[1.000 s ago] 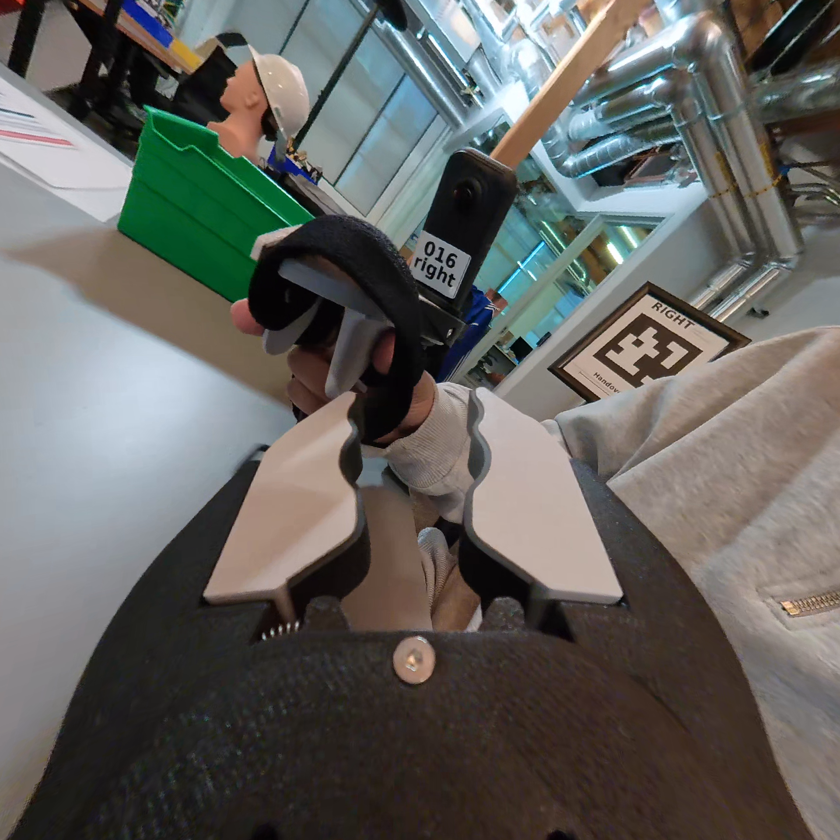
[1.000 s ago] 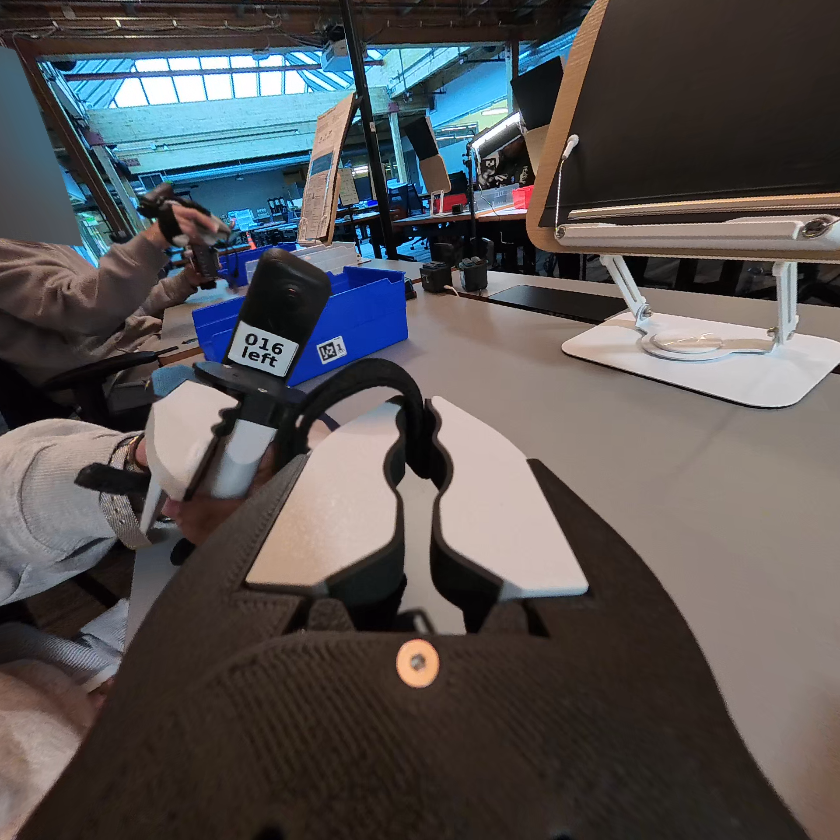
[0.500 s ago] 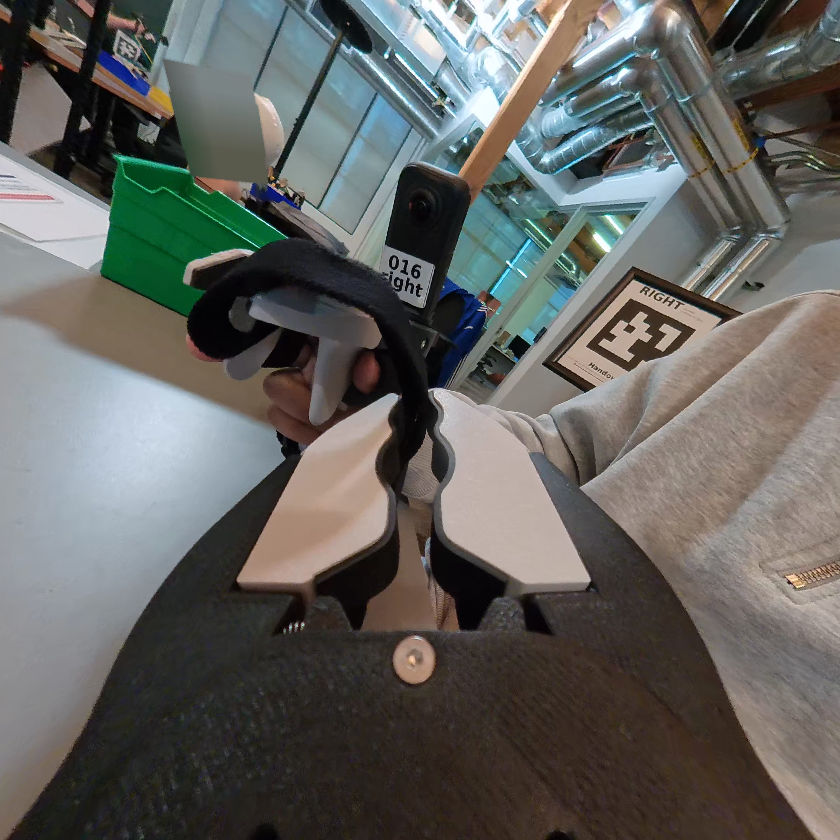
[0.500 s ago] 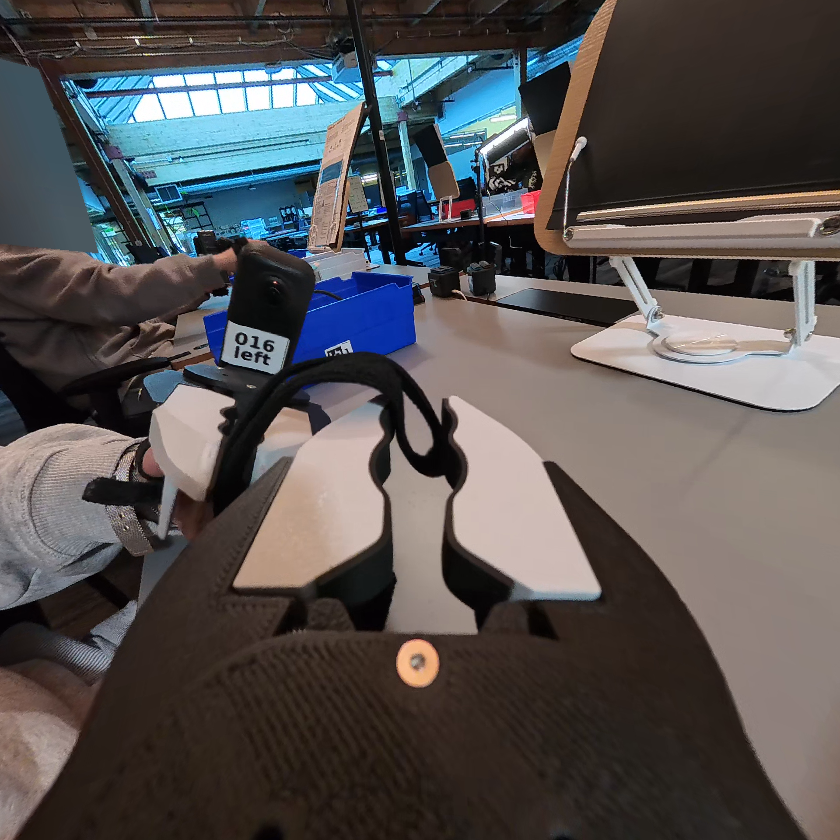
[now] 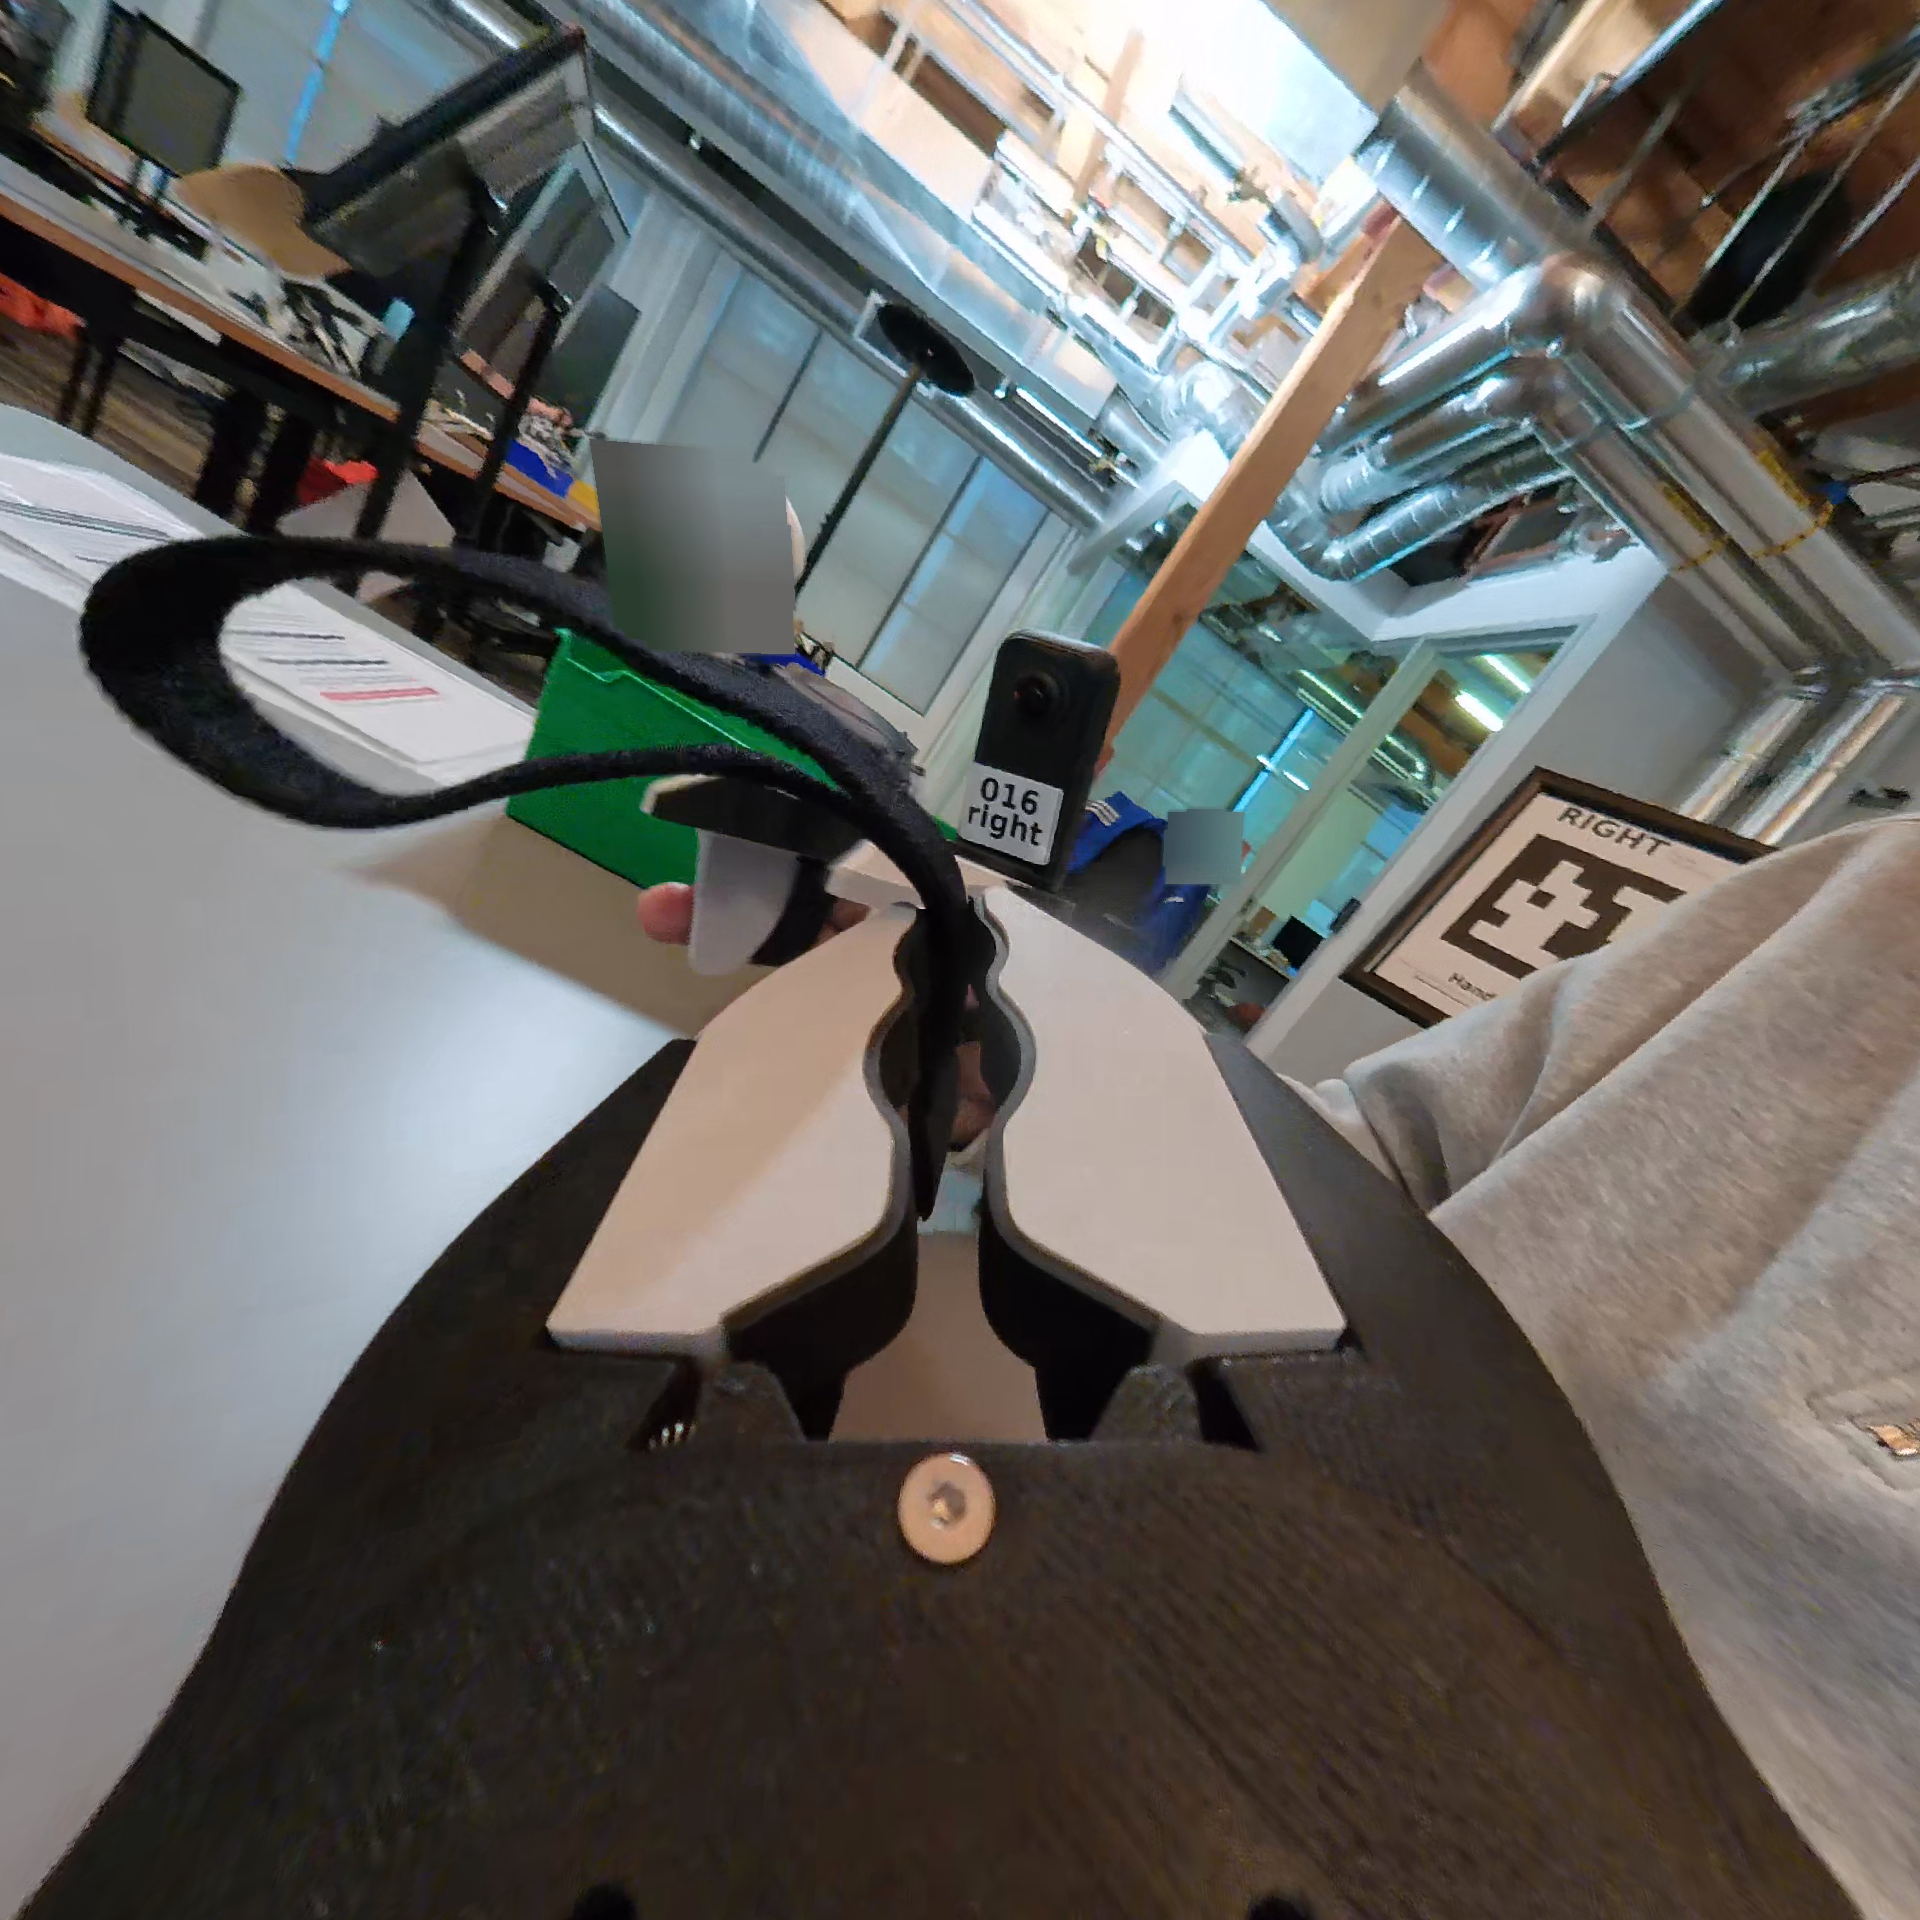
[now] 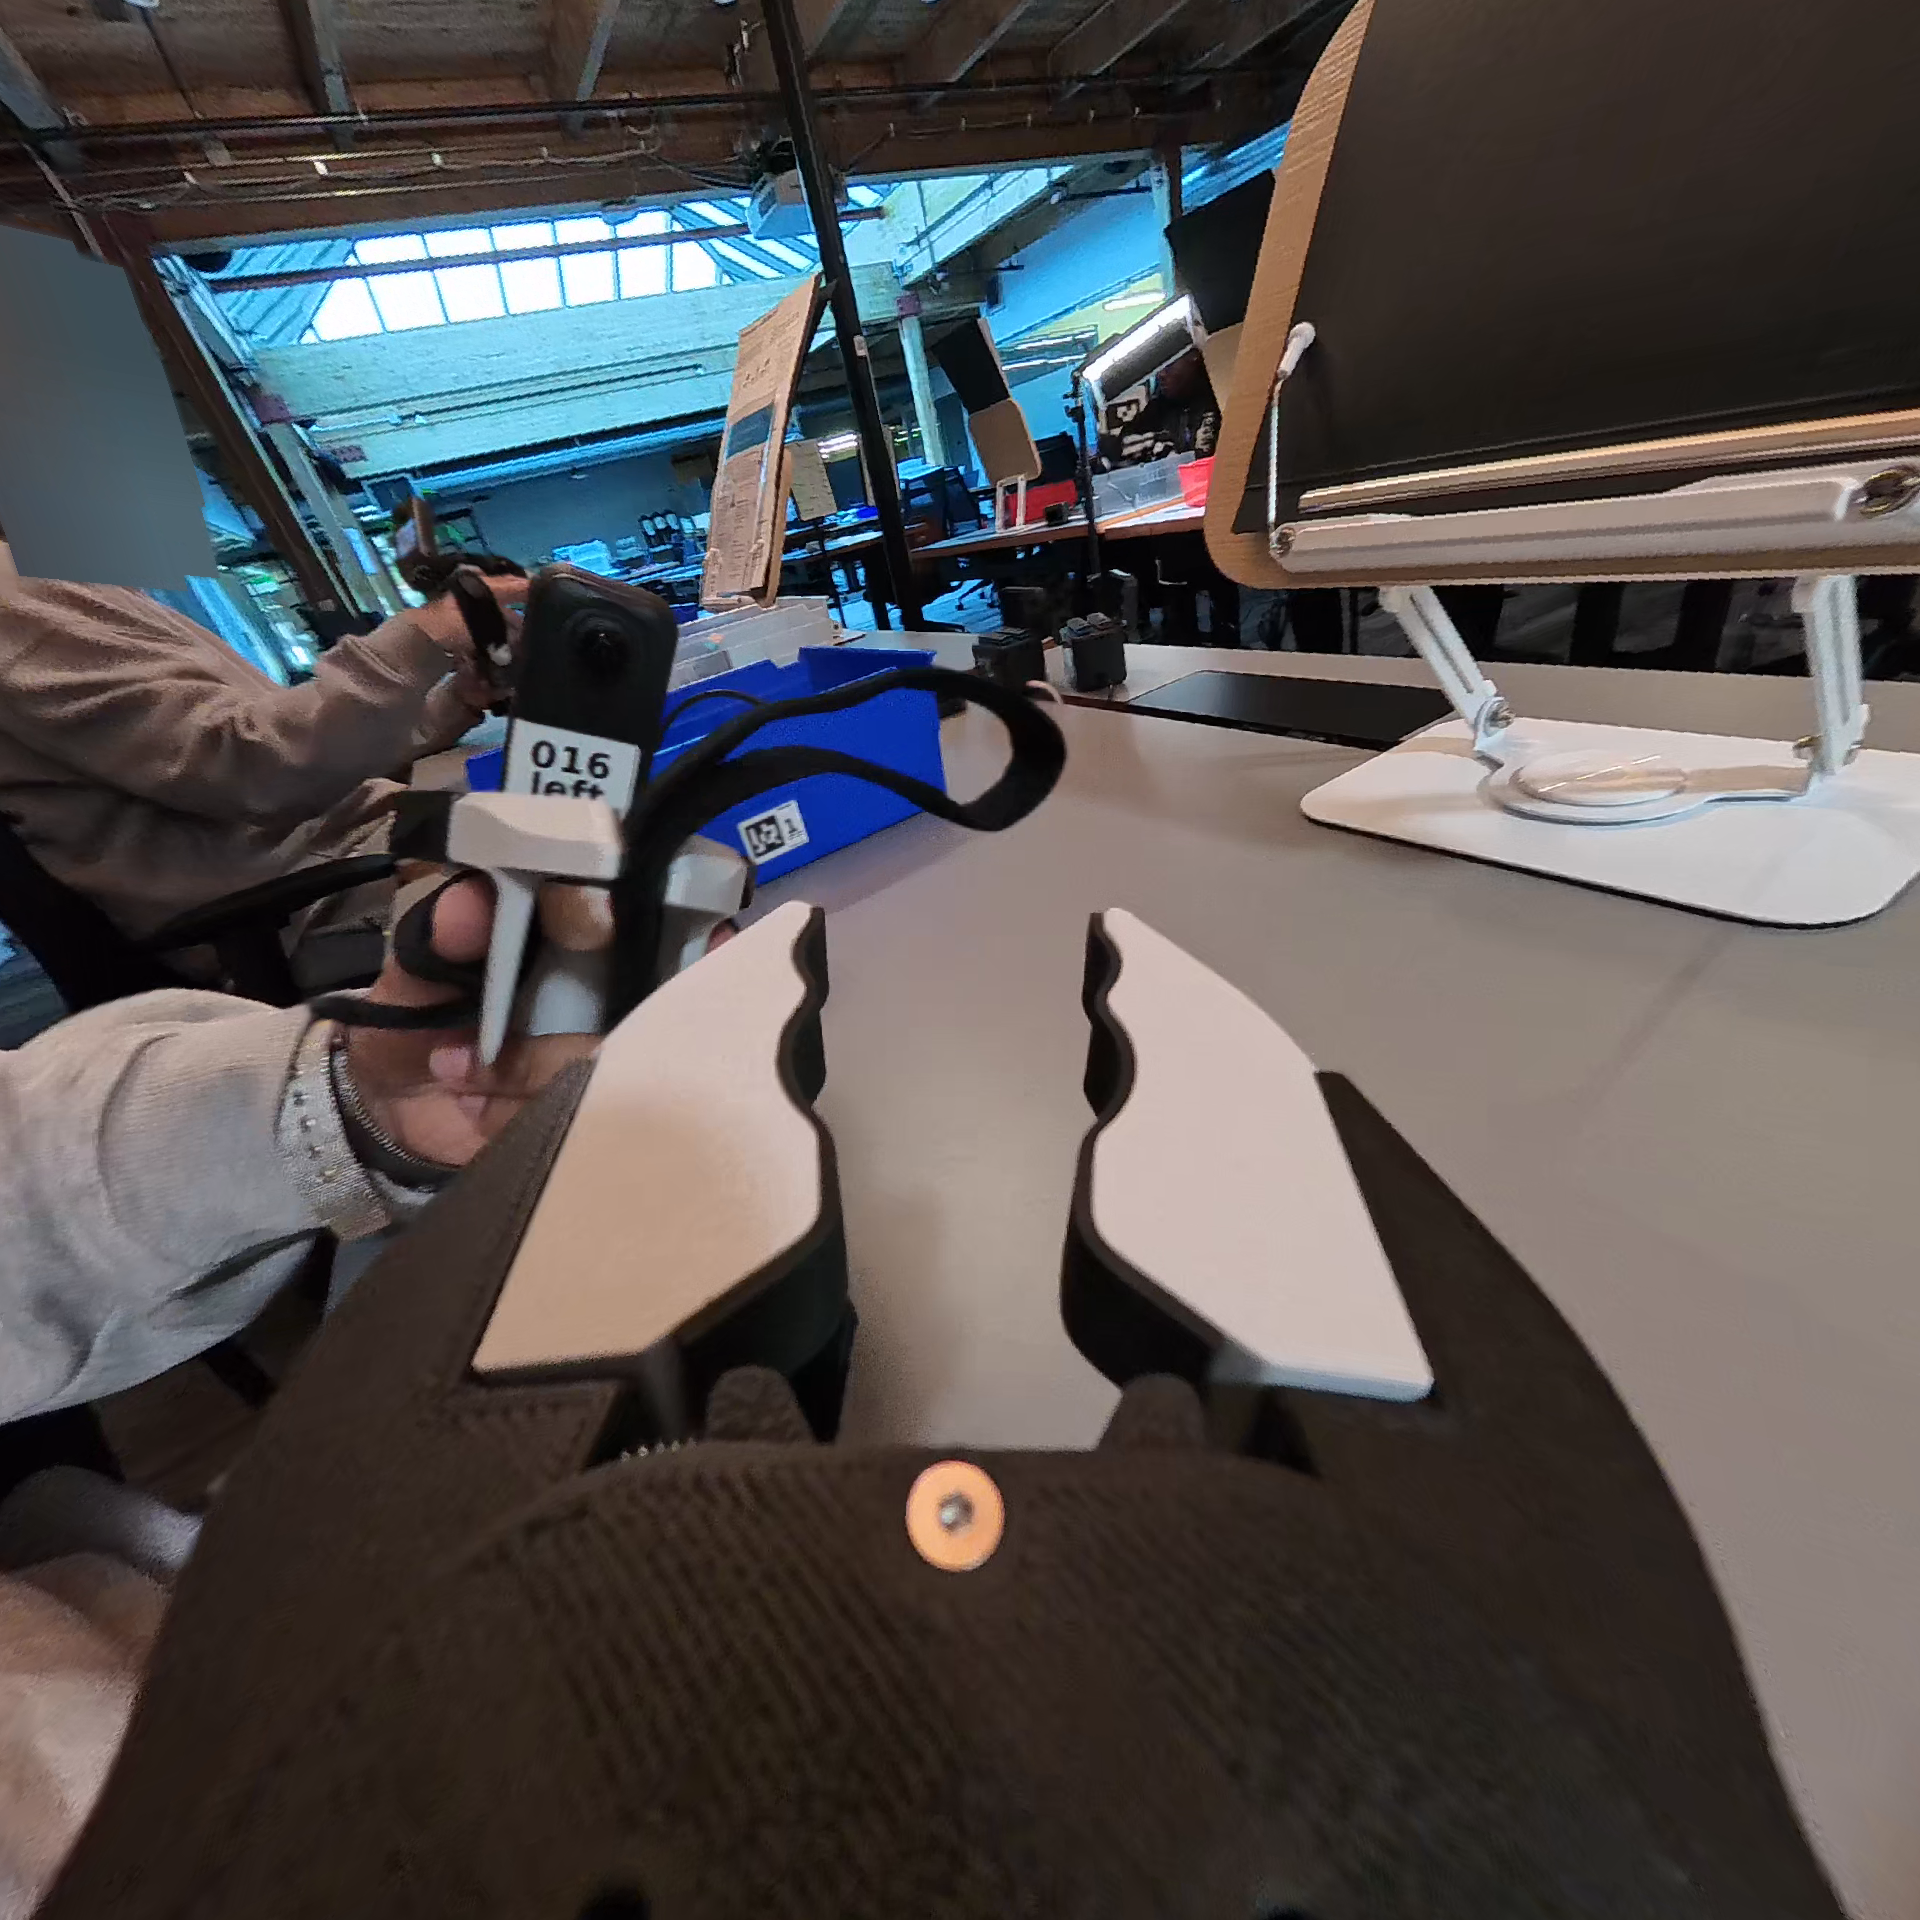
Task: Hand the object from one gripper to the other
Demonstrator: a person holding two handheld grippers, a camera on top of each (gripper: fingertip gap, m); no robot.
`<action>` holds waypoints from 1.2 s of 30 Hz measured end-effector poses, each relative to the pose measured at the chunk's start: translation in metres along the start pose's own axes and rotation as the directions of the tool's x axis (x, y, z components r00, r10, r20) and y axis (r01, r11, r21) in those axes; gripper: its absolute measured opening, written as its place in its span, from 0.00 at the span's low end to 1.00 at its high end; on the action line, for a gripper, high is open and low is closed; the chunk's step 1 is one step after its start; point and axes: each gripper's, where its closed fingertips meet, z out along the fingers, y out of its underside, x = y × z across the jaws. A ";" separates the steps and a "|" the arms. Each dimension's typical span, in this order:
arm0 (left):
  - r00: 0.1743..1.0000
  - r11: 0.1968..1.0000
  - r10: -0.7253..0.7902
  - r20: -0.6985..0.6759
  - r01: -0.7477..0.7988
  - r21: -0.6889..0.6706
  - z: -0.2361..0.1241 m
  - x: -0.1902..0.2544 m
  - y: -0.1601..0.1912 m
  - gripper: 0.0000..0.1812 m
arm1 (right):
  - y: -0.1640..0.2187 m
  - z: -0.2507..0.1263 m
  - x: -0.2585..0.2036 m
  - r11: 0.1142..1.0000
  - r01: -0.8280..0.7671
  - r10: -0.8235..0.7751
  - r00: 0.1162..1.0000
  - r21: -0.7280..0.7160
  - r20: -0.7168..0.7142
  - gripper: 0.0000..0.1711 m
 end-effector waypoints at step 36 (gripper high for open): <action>0.976 0.927 0.213 0.047 -0.186 -0.326 0.014 -0.005 0.052 0.06 | 0.003 0.000 -0.051 0.893 -0.420 0.447 0.792 -0.160 0.415 0.03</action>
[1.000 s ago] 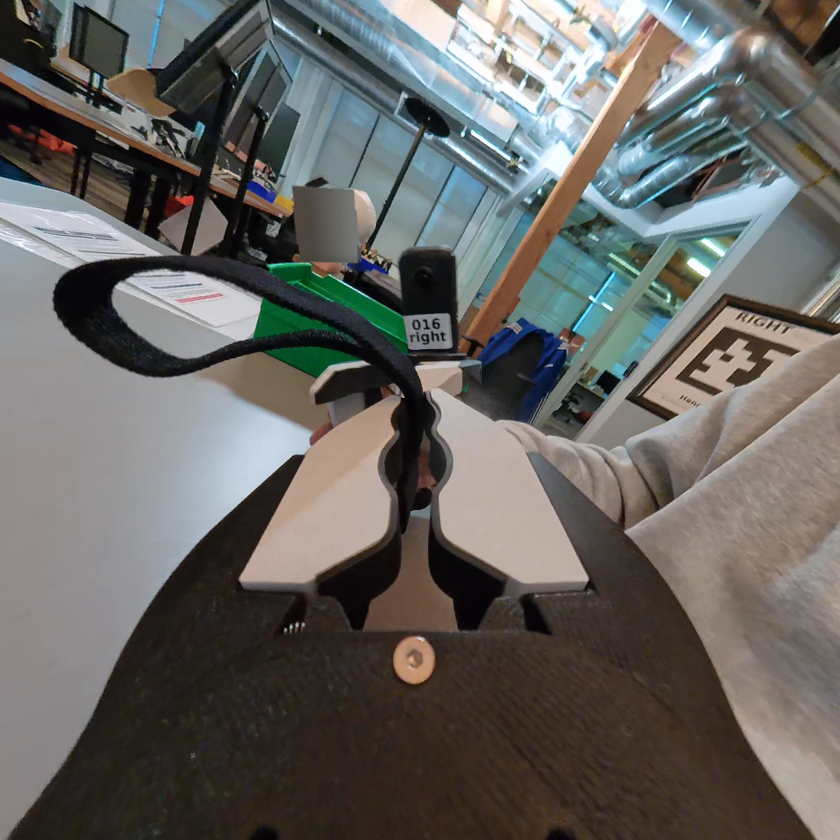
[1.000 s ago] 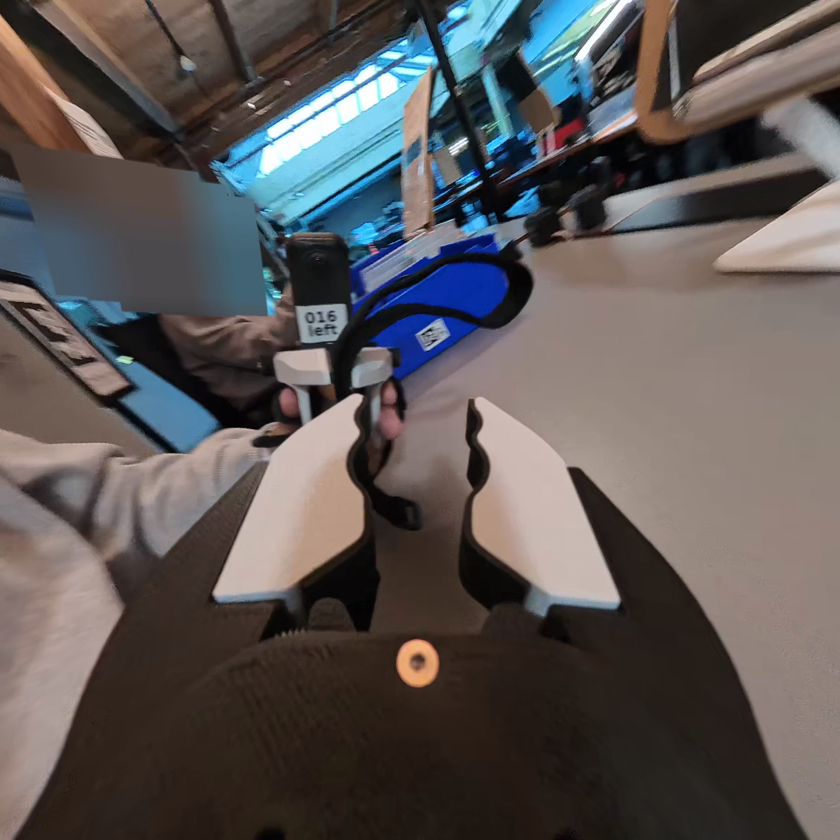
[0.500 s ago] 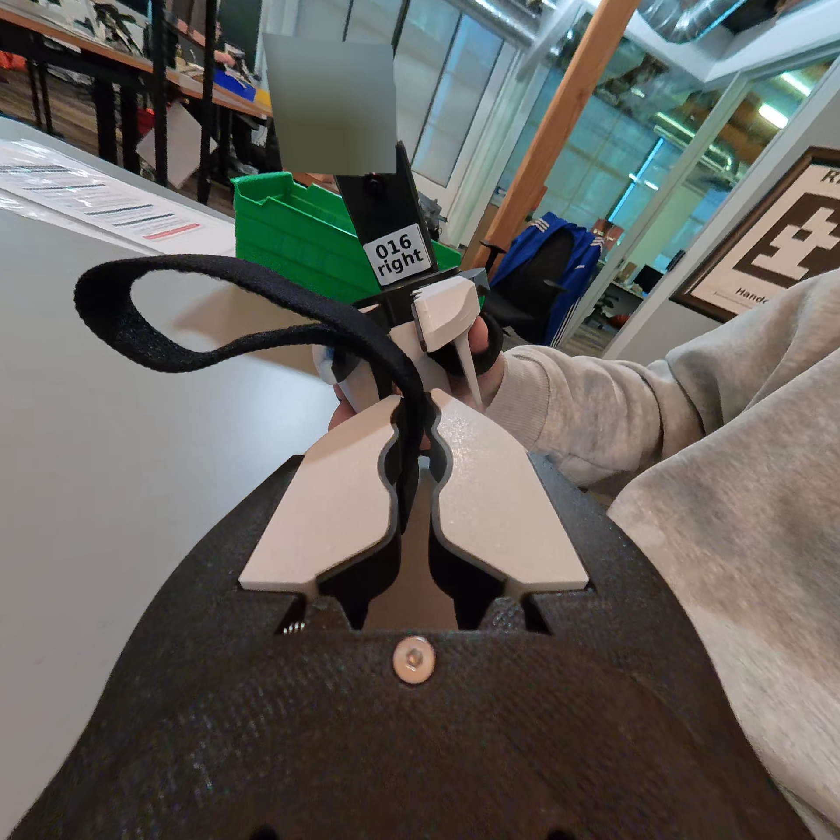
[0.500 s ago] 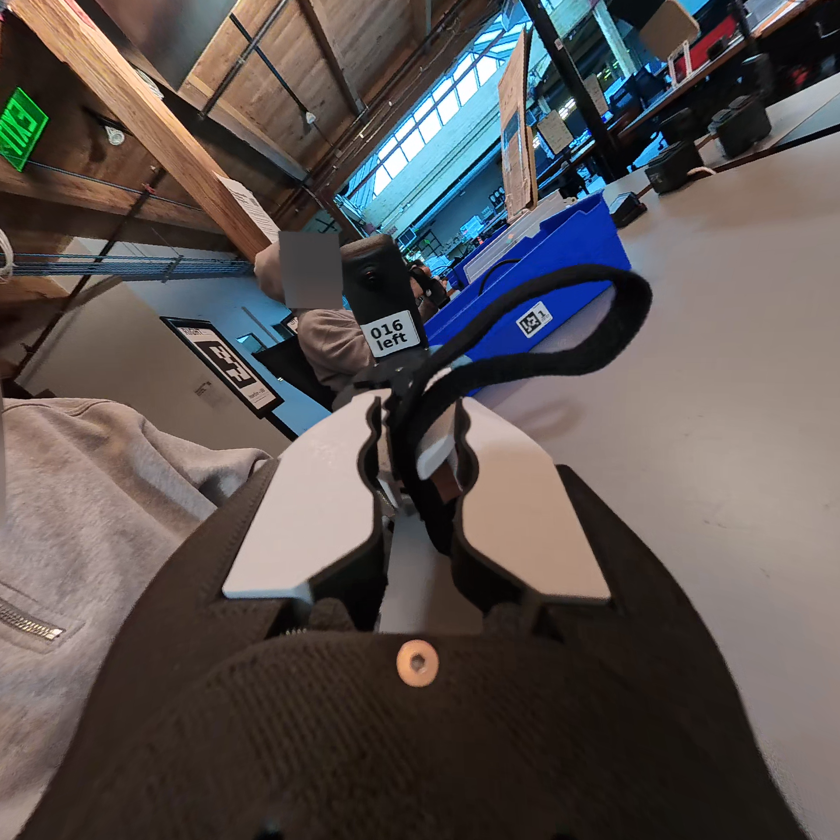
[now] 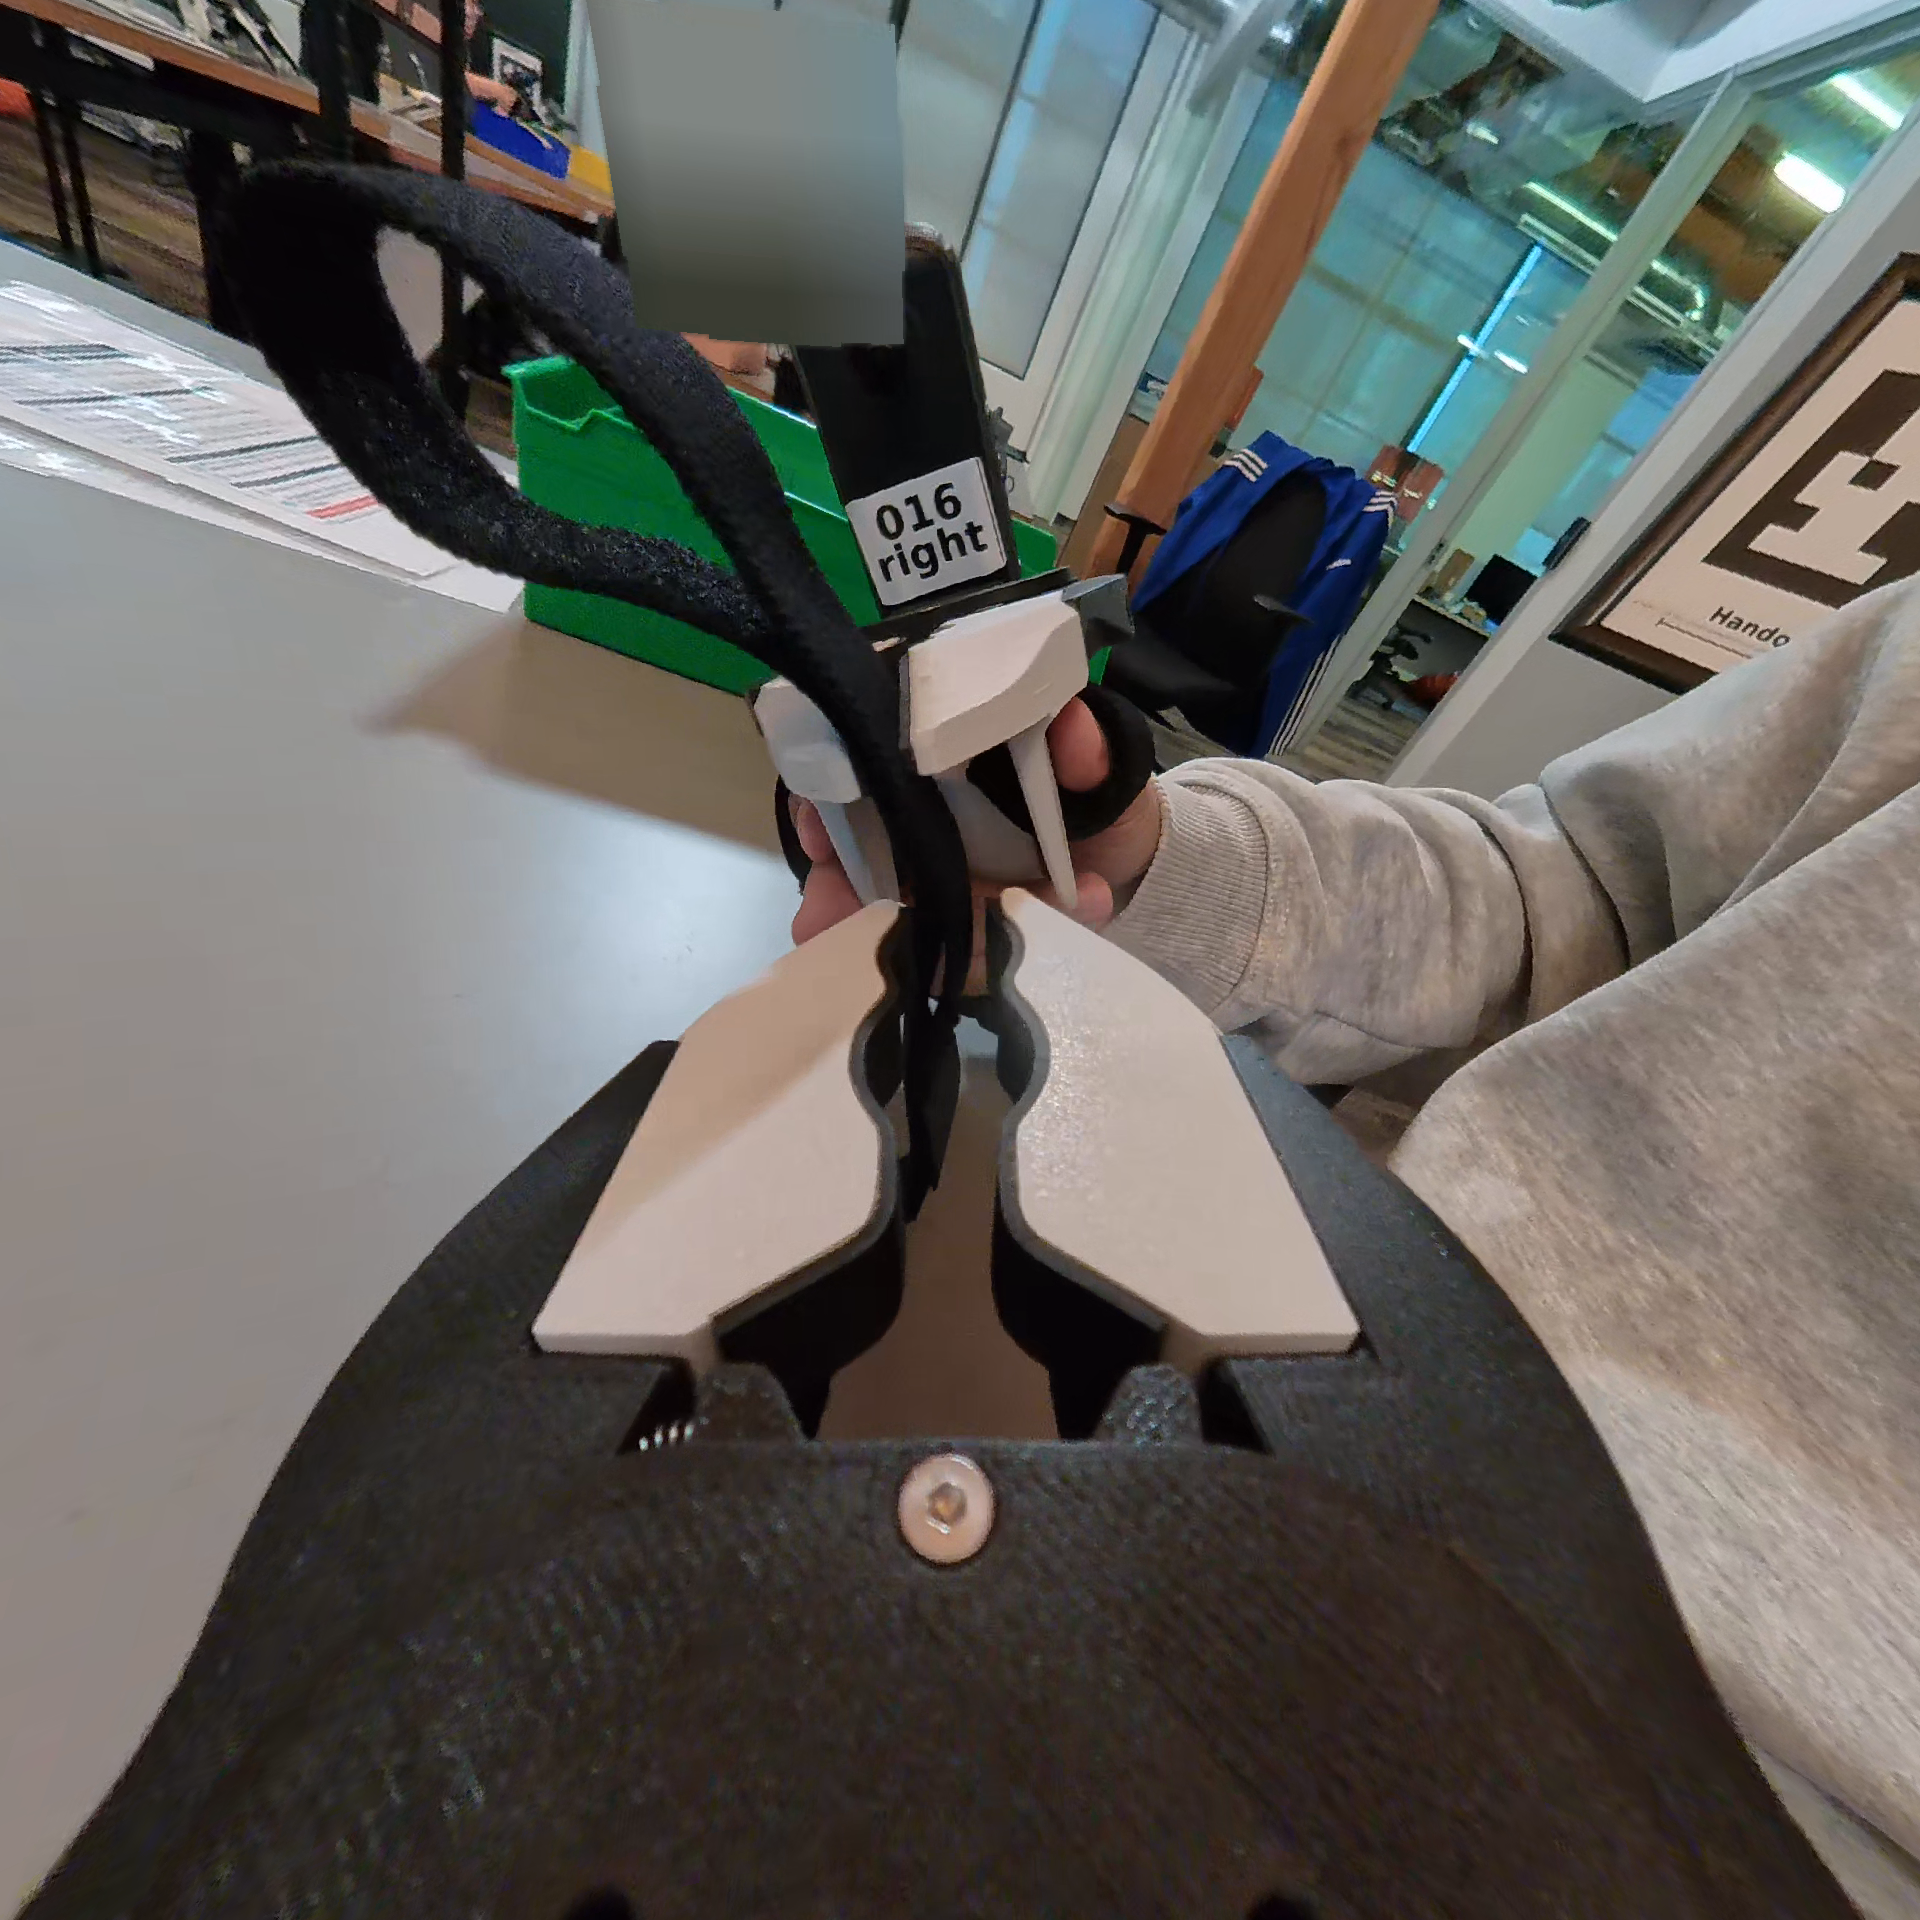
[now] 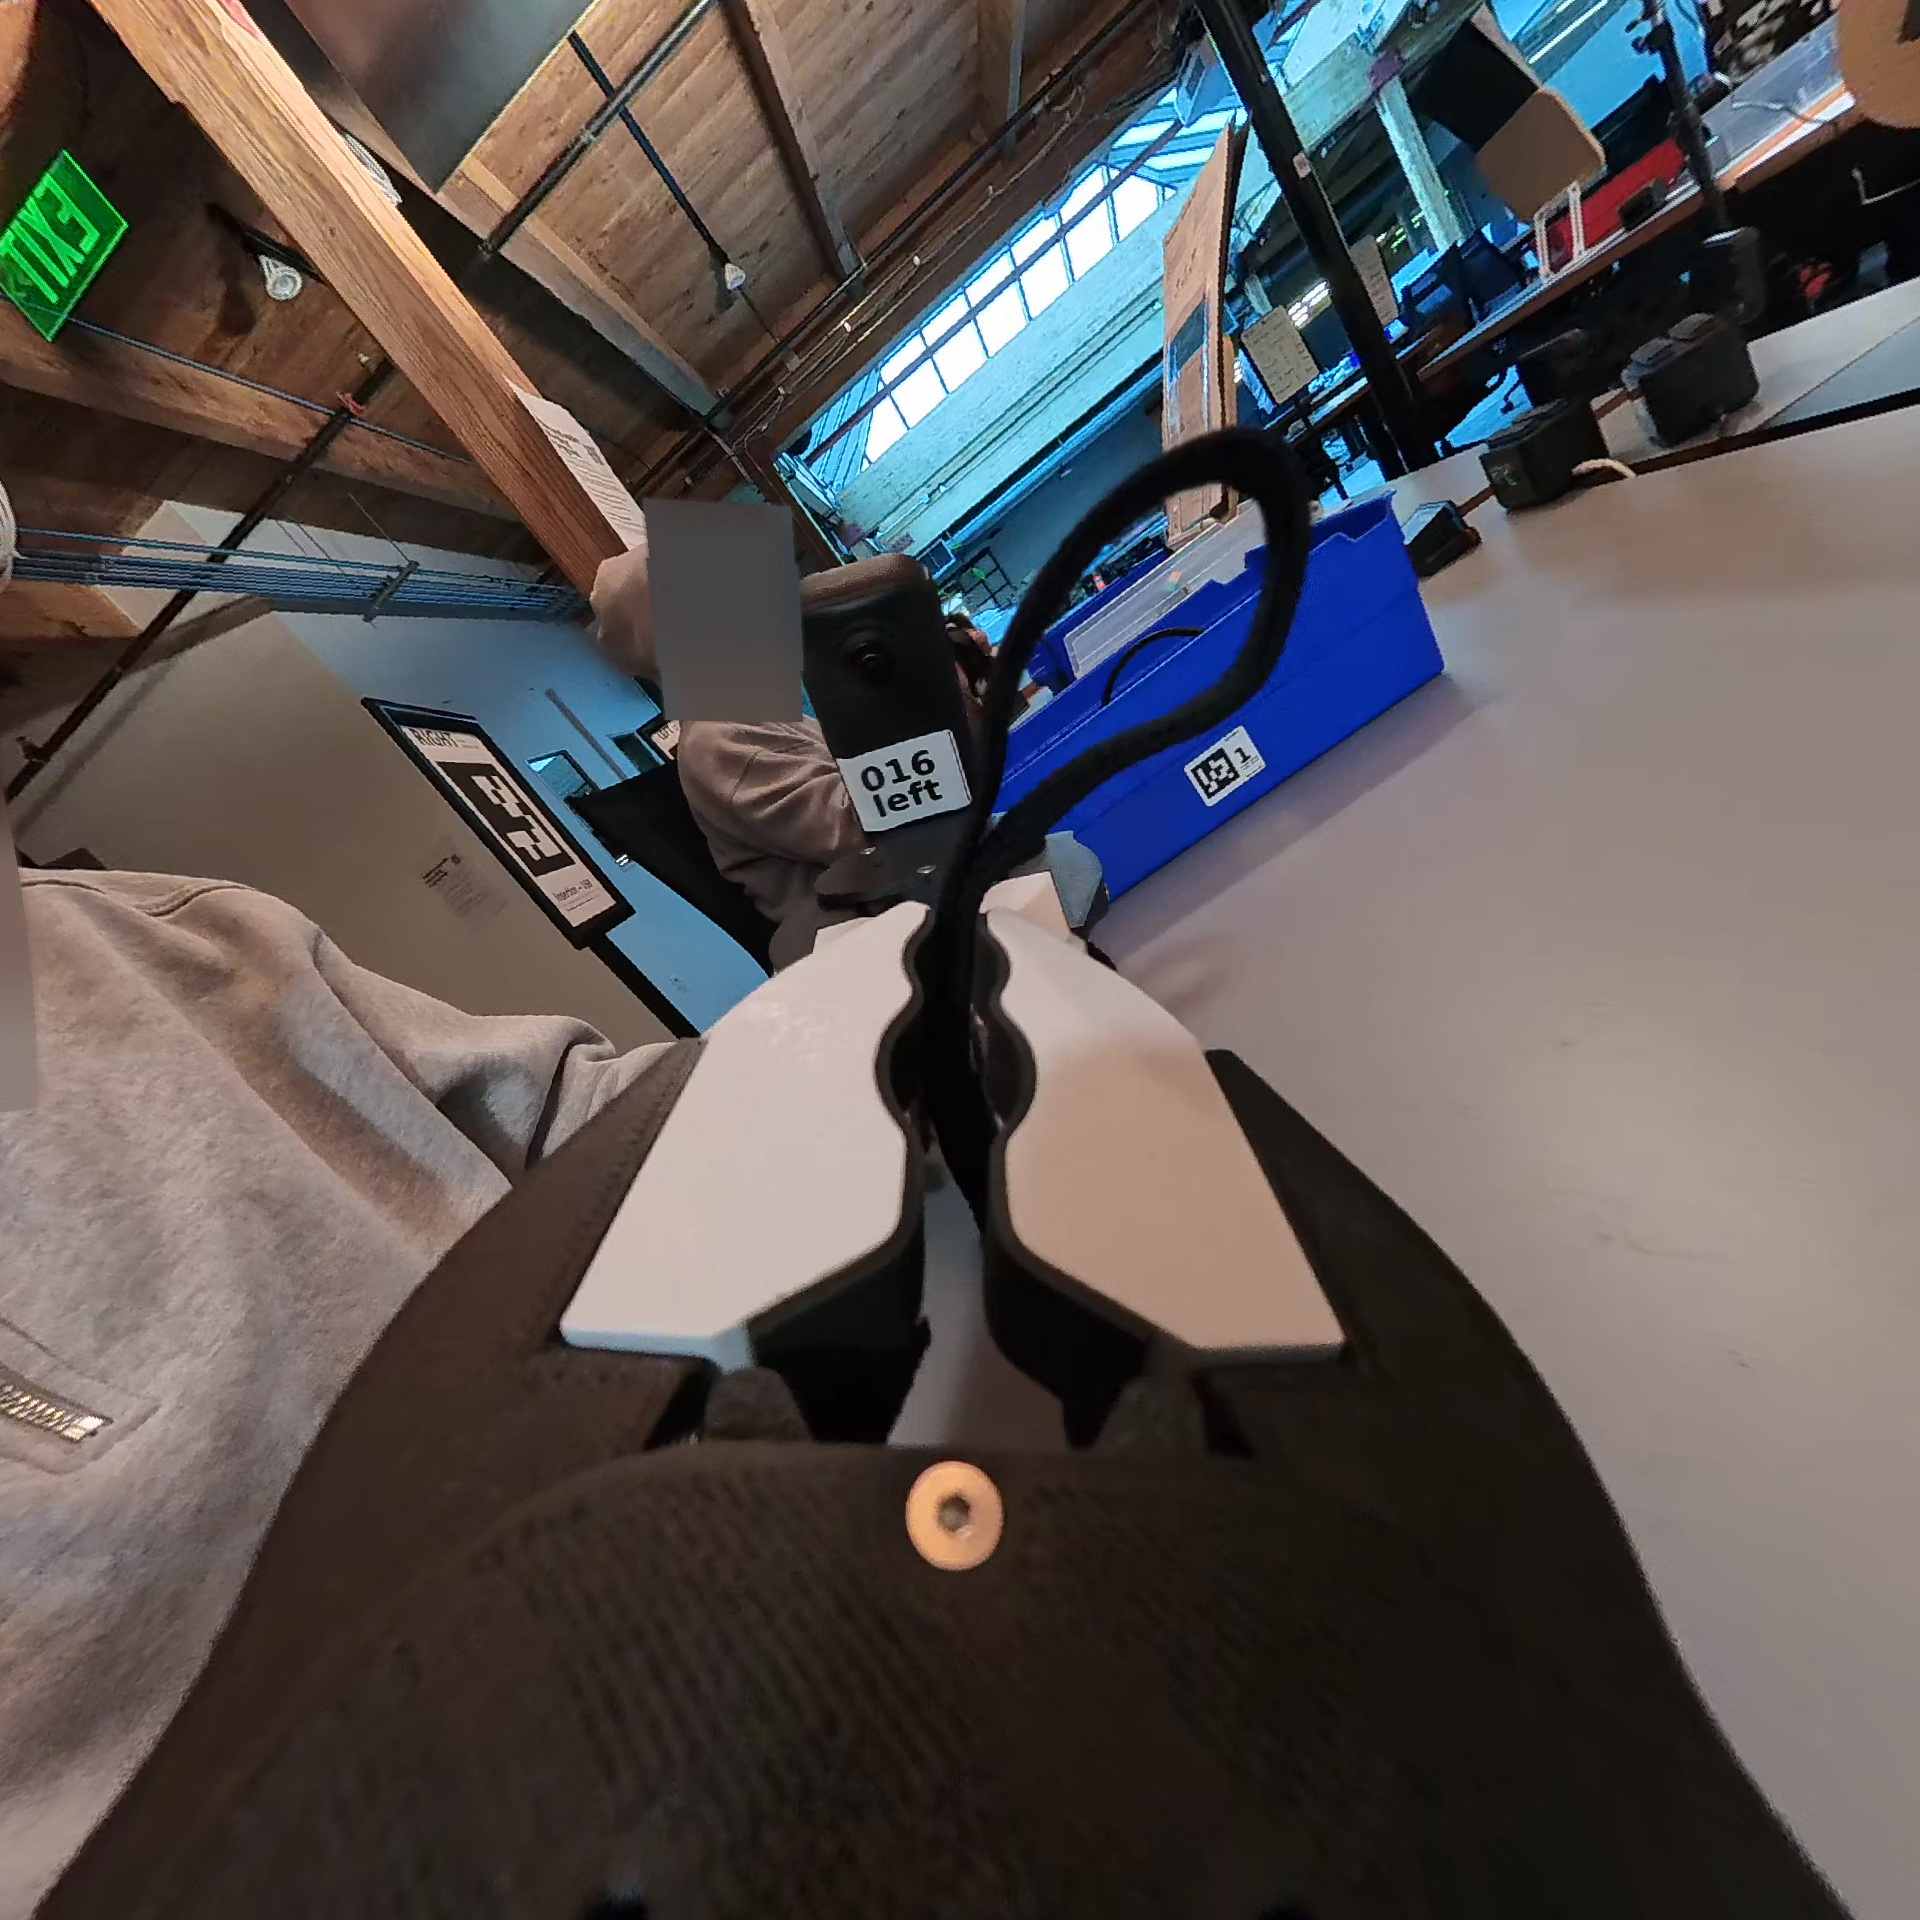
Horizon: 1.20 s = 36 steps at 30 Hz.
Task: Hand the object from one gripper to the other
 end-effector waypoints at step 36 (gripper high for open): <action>0.996 0.995 -0.064 0.058 0.059 0.085 -0.006 -0.018 -0.007 0.29 | -0.111 -0.325 0.002 0.972 -0.017 -0.218 0.320 -0.235 -0.922 0.03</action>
